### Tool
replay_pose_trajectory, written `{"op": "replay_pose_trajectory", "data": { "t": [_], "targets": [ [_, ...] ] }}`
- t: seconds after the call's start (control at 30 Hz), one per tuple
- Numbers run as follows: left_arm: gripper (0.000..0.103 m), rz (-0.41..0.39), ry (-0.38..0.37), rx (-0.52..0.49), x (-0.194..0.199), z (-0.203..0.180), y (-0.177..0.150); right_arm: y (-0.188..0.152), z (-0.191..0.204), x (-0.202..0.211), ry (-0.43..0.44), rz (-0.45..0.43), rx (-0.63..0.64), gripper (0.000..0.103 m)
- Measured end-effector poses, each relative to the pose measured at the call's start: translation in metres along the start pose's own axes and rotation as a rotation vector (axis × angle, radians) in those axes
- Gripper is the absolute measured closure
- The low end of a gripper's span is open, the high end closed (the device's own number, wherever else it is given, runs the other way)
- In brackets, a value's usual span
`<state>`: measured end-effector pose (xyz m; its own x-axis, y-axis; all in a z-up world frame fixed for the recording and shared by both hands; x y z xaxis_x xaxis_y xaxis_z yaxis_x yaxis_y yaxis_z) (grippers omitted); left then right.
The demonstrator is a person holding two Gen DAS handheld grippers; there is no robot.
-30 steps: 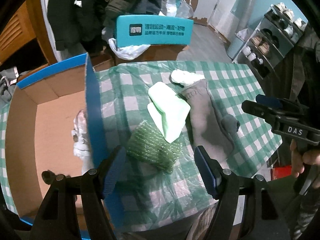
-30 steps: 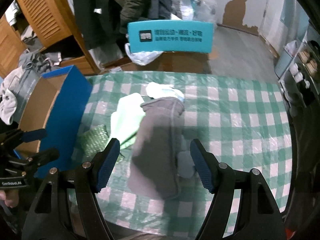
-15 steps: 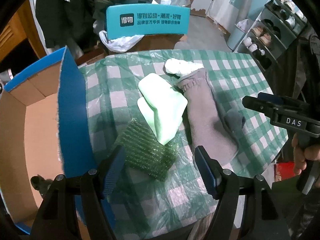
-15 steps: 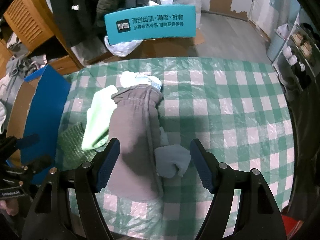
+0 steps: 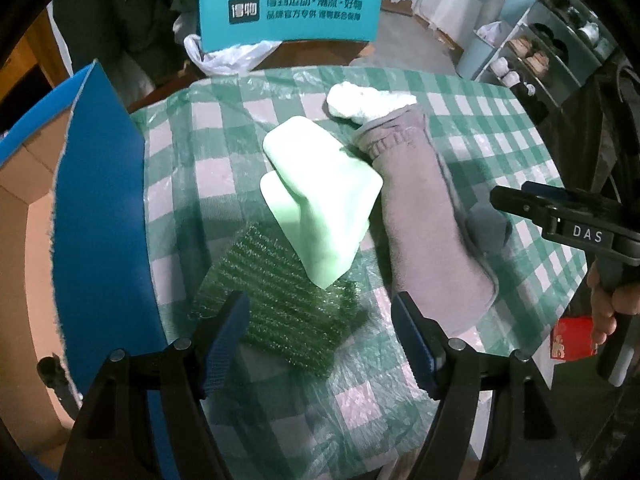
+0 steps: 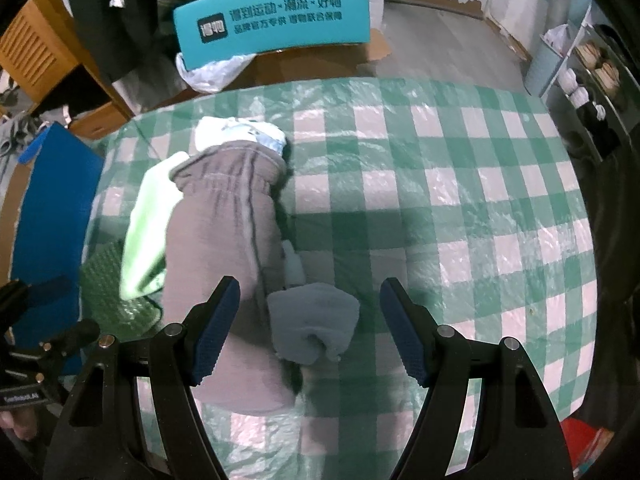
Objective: Organize soft objects
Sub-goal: 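Grasp the grey sock end with the right tool while the left tool approaches the green scrubber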
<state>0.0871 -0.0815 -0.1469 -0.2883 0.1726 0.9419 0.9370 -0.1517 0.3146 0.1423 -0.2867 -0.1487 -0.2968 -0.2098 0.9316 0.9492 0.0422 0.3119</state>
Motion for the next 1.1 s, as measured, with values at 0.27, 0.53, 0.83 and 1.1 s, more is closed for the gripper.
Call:
{"op": "replay_pose_trajectory", "data": {
  "t": [0.27, 0.53, 0.83, 1.1],
  "targets": [
    [0.028, 0.032, 0.000, 0.012, -0.015, 0.004, -0.002, -0.004, -0.007, -0.019, -0.012, 0.036, -0.011, 0.030],
    [0.028, 0.065, -0.027, 0.040, -0.027, 0.009, -0.007, -0.008, -0.009, -0.038, -0.008, 0.078, -0.014, 0.030],
    [0.024, 0.067, -0.030, 0.010, -0.033, 0.006, -0.010, -0.011, -0.008, -0.045, -0.011, 0.102, -0.004, 0.055],
    [0.023, 0.052, 0.000, -0.064, -0.036, -0.001, -0.011, -0.013, -0.003, -0.037, -0.015, 0.095, 0.004, 0.076]
  ]
}}
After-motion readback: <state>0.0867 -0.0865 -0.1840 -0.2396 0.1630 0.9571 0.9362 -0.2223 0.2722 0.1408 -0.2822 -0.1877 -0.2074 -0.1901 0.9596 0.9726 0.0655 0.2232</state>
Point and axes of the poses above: each gripper's, at about its wrist camera, not at the fingertips, and x roughly against the way its jaws point, z to its left, y to its top, the point moved 2 cm from there along -x, roughly the way its jaws point, and after that the axes turned 9 degrees about -x, right-handed, at the moved point
